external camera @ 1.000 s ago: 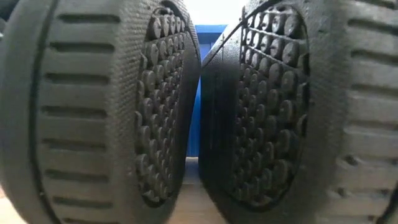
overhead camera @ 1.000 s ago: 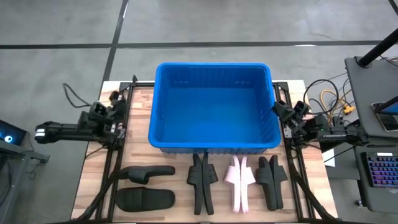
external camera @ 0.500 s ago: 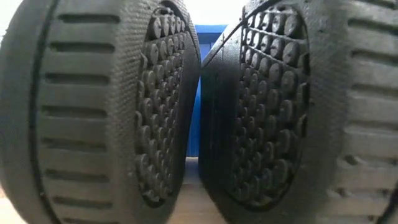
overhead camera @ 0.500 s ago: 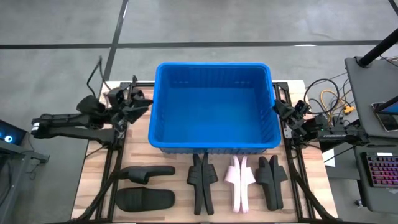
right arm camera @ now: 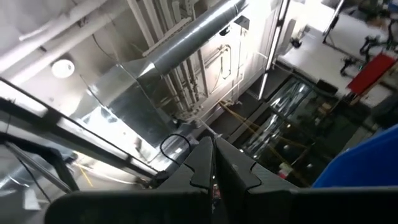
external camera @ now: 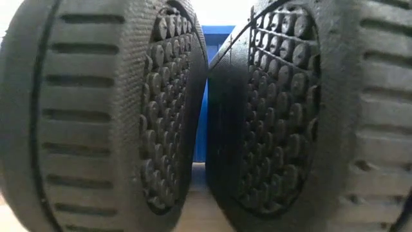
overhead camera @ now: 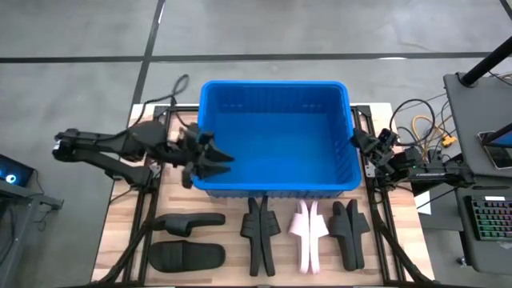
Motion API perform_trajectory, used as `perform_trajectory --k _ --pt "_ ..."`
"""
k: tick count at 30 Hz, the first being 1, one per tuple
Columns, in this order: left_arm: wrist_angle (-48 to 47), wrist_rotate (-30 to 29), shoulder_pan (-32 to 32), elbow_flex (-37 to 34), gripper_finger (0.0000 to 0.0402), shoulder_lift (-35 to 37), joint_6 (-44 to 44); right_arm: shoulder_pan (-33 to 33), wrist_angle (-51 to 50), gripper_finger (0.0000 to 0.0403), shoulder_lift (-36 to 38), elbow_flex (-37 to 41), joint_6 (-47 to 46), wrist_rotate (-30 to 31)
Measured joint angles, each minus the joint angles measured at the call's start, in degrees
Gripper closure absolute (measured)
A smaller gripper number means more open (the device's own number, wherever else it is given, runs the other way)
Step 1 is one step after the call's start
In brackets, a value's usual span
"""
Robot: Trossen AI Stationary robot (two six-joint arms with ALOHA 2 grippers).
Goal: Pick and place slides into bin
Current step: Put the black slide into the blue bin
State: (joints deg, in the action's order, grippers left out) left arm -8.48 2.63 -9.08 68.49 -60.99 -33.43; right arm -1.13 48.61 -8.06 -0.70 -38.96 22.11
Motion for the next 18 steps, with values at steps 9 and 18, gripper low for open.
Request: perform_trajectory --k 9,18 --pt "-25.2 0.0 -6.7 12.4 0.0226 -12.8 -18.7 0.0 -0.4 0.0394 0.0 0.0 5.9 0.0" --pt "-31.6 0.0 -14.1 18.4 0.0226 -21.4 -34.8 0.0 -0.8 0.0394 0.0 0.0 6.0 0.0"
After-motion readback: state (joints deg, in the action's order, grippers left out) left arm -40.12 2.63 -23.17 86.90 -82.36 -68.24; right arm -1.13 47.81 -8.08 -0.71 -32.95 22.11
